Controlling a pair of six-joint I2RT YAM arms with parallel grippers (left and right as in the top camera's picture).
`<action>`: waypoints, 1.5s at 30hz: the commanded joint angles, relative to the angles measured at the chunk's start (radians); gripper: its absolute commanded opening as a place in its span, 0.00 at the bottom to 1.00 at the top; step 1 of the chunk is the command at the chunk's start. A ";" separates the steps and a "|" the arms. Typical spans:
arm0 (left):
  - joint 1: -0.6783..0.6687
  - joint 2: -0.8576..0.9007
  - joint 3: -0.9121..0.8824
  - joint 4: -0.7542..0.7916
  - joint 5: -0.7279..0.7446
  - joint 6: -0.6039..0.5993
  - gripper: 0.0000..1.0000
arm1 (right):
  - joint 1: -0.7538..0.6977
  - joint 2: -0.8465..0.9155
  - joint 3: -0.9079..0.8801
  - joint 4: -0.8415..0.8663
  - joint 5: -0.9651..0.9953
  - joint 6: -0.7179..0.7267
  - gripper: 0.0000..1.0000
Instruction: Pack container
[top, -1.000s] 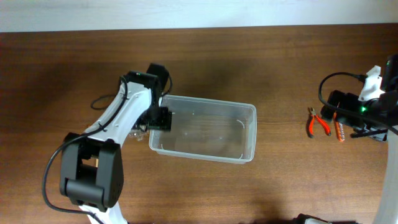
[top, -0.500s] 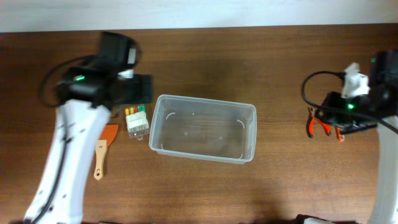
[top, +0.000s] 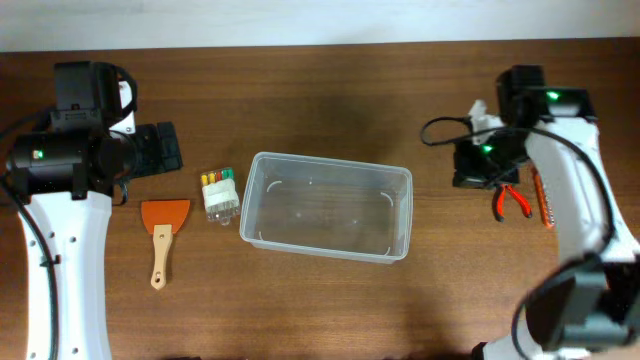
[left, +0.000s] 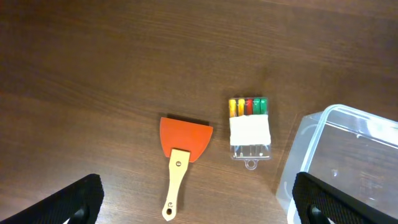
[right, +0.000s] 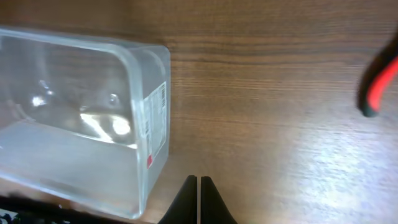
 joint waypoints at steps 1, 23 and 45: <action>0.004 -0.009 0.006 0.003 0.018 0.023 0.99 | 0.022 0.079 -0.007 0.005 -0.013 -0.007 0.04; 0.004 -0.009 0.006 0.002 0.018 0.023 0.99 | 0.082 0.202 -0.008 0.086 -0.157 -0.119 0.07; 0.004 -0.009 0.006 -0.010 0.018 0.023 0.99 | 0.082 0.202 -0.008 0.219 -0.260 -0.173 0.07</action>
